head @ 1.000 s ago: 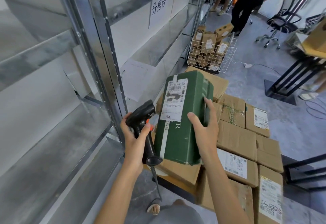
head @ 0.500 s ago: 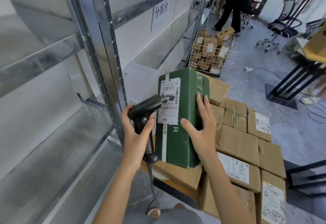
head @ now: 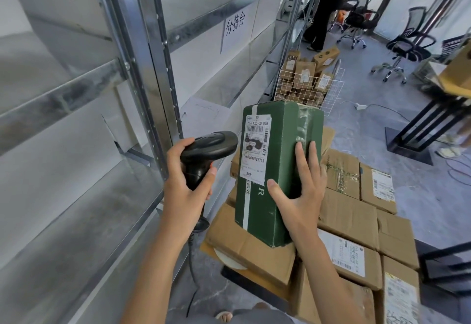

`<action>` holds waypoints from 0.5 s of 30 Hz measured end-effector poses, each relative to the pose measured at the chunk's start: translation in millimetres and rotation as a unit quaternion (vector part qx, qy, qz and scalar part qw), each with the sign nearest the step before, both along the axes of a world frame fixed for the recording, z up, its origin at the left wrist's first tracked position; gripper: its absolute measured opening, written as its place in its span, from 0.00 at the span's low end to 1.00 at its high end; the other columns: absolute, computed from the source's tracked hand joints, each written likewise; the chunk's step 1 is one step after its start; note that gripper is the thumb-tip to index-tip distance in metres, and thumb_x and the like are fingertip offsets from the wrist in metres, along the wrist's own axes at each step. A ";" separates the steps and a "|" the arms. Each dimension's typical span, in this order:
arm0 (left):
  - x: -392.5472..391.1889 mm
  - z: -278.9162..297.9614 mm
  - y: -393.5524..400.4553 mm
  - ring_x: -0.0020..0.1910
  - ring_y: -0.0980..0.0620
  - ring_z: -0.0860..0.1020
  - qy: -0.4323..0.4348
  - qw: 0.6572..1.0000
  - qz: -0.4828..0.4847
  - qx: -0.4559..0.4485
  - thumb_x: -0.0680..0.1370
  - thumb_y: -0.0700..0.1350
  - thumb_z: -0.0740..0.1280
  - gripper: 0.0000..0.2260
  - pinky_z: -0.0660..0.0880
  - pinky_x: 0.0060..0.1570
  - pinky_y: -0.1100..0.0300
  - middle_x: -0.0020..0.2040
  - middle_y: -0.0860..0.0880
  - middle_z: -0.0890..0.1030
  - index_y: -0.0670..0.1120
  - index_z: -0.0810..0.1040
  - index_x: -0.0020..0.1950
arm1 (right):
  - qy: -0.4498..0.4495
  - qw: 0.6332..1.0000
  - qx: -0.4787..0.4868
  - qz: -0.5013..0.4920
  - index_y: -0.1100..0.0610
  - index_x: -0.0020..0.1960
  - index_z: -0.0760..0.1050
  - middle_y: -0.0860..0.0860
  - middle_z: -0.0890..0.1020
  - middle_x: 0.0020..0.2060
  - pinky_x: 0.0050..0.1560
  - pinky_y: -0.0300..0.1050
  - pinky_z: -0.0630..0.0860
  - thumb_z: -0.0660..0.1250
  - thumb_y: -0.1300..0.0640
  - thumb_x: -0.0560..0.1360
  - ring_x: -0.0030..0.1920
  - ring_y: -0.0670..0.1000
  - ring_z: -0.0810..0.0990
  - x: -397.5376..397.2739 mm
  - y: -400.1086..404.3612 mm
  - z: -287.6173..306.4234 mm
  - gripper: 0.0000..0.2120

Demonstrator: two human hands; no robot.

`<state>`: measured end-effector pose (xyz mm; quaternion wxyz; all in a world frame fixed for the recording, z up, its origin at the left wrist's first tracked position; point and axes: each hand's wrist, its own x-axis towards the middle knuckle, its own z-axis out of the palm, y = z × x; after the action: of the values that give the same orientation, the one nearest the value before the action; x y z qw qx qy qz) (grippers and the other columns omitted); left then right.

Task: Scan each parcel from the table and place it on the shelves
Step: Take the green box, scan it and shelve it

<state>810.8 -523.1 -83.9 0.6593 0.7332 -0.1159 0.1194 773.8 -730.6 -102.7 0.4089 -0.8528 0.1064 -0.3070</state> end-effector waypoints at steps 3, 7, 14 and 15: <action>3.7 -1.4 -1.0 0.35 0.51 0.82 -0.001 1.000 0.005 -0.007 0.80 0.39 0.70 0.30 0.81 0.38 0.60 0.59 0.46 0.78 0.73 0.65 0.65 | 0.002 1.000 -0.009 -0.002 0.40 0.78 0.58 0.39 0.55 0.80 0.77 0.66 0.51 0.66 0.39 0.68 0.79 0.59 0.56 1.7 0.3 -1.5 0.39; 5.3 -0.6 -4.6 0.40 0.49 0.81 -0.002 1.000 0.004 -0.006 0.79 0.39 0.70 0.31 0.80 0.37 0.62 0.63 0.43 0.76 0.74 0.64 0.64 | 0.007 1.000 -0.014 -0.002 0.38 0.78 0.57 0.36 0.53 0.80 0.78 0.63 0.50 0.66 0.39 0.69 0.78 0.51 0.53 3.2 -0.6 -4.7 0.40; 6.0 1.2 -10.7 0.49 0.43 0.81 -0.013 0.999 -0.001 0.031 0.79 0.43 0.70 0.30 0.82 0.47 0.56 0.62 0.45 0.78 0.76 0.62 0.63 | 0.009 1.000 -0.019 0.001 0.25 0.76 0.50 0.30 0.50 0.78 0.78 0.67 0.52 0.66 0.38 0.68 0.76 0.44 0.50 8.5 -4.0 -5.8 0.40; 6.1 1.5 -10.9 0.50 0.41 0.82 -0.013 0.999 0.000 0.035 0.79 0.43 0.70 0.30 0.82 0.48 0.54 0.62 0.45 0.78 0.77 0.62 0.63 | 0.009 1.000 -0.020 0.000 0.25 0.76 0.50 0.30 0.50 0.78 0.78 0.67 0.52 0.66 0.38 0.68 0.76 0.44 0.50 9.1 -4.4 -5.9 0.40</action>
<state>817.0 -534.0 -82.3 0.6320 0.7540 -0.1285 0.1249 782.9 -735.0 -108.6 0.3909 -0.8635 0.1035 -0.3016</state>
